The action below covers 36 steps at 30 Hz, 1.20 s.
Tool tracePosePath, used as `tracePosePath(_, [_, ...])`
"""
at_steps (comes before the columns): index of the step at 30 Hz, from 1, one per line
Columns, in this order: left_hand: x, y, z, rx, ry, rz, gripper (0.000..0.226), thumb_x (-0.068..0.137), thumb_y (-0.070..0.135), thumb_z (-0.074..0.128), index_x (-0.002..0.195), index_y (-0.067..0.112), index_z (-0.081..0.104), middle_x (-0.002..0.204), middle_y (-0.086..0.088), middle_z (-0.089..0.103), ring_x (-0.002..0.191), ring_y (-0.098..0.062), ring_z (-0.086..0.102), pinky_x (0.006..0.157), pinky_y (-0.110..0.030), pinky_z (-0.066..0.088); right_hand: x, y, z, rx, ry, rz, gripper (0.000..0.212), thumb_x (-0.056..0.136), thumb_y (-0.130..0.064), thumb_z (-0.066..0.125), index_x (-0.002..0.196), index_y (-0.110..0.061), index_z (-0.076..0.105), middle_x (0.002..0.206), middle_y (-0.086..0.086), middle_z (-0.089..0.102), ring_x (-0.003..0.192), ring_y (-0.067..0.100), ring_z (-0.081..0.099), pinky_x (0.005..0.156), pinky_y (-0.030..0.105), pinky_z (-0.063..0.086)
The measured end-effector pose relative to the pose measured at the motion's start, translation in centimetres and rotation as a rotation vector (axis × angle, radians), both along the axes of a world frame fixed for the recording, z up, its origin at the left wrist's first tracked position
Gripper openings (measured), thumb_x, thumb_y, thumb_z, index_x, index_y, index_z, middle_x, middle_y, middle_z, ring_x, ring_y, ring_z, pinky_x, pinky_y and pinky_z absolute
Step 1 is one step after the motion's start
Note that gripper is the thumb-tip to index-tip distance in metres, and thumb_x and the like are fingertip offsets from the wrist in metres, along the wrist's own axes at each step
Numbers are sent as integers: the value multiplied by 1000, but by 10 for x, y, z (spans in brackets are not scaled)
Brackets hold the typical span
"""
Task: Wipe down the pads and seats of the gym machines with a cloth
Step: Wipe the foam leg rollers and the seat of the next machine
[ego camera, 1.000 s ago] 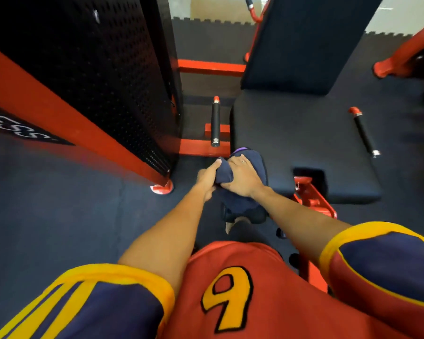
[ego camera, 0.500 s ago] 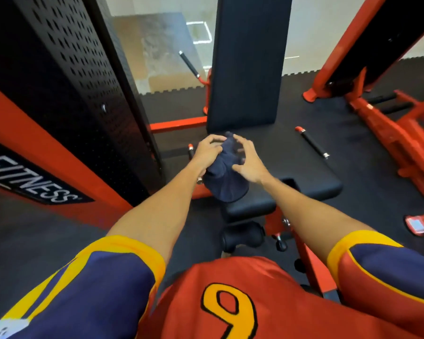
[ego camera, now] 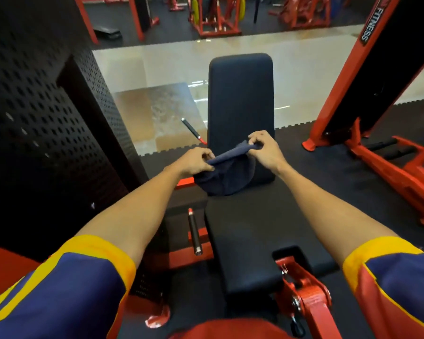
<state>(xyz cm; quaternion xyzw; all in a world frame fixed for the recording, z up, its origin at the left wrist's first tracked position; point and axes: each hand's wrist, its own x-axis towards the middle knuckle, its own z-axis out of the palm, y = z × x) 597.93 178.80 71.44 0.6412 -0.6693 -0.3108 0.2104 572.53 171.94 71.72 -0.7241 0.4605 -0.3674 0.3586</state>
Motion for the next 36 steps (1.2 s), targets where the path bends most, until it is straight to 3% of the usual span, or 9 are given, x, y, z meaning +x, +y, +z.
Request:
tracePosePath(6, [12, -52, 6, -186, -525, 38, 39, 80, -3, 53, 100, 25, 71, 111, 9, 55, 114, -25, 44, 85, -37, 28, -6, -45, 8, 115, 148, 196, 34, 78, 9, 62, 77, -25, 59, 87, -1, 69, 83, 12, 61, 75, 32, 47])
tracePosePath(10, [17, -96, 11, -215, -53, 13, 36, 73, -26, 46, 82, 4, 64, 101, -8, 57, 99, -30, 59, 81, -19, 42, 14, -67, 14, 107, 161, 319, 36, 79, 7, 62, 78, -29, 67, 93, -3, 68, 90, 12, 63, 86, 31, 48])
tracePosePath(14, [7, -129, 26, -107, 236, -79, 43, 74, -21, 54, 62, 17, 68, 114, -7, 60, 101, -21, 61, 93, -29, 50, 39, -96, 16, 94, 60, 282, 34, 82, -20, 80, 102, -37, 60, 116, 0, 61, 110, 15, 61, 94, 26, 48])
tracePosePath(18, [13, -169, 57, 36, 588, -22, 13, 84, -4, 56, 84, -2, 68, 112, -15, 67, 86, -26, 65, 68, -27, 55, 56, -140, 33, 181, -43, 156, 36, 84, -21, 84, 112, -21, 62, 114, 0, 68, 104, 11, 65, 86, 26, 52])
tracePosePath(21, [33, -205, 78, 93, 778, 20, 30, 86, 31, 56, 104, 12, 72, 110, -13, 68, 93, -28, 64, 75, -31, 49, 68, -178, 55, 96, -53, 21, 22, 85, -23, 82, 97, -17, 65, 97, -4, 69, 89, 7, 63, 76, 24, 45])
tracePosePath(24, [42, -240, 92, -24, 561, -34, 29, 95, 32, 67, 119, 15, 67, 121, -7, 68, 115, -23, 64, 94, -35, 52, 78, -209, 68, 51, -97, -60, 19, 89, -25, 78, 95, -18, 62, 95, -6, 66, 90, 10, 63, 75, 26, 46])
tracePosePath(27, [54, -280, 106, -233, 340, 8, 41, 87, 9, 75, 124, 16, 61, 118, -3, 64, 109, -16, 61, 91, -27, 54, 88, -235, 79, 6, -24, -123, 24, 88, -34, 77, 100, -22, 59, 99, -9, 65, 94, 15, 63, 74, 30, 47])
tracePosePath(32, [74, -347, 117, -435, 41, 111, 22, 80, 26, 71, 102, 28, 65, 106, 0, 67, 103, -21, 62, 94, -43, 52, 127, -255, 85, -403, 324, -464, 42, 88, -19, 72, 125, -19, 54, 127, 2, 54, 115, 28, 52, 87, 45, 47])
tracePosePath(36, [74, -380, 118, -351, 162, 40, 21, 85, 13, 75, 103, 9, 65, 104, -4, 68, 96, -16, 61, 86, -31, 50, 183, -246, 68, -454, 246, -444, 47, 90, -22, 69, 133, -12, 53, 131, 8, 56, 118, 32, 52, 97, 49, 47])
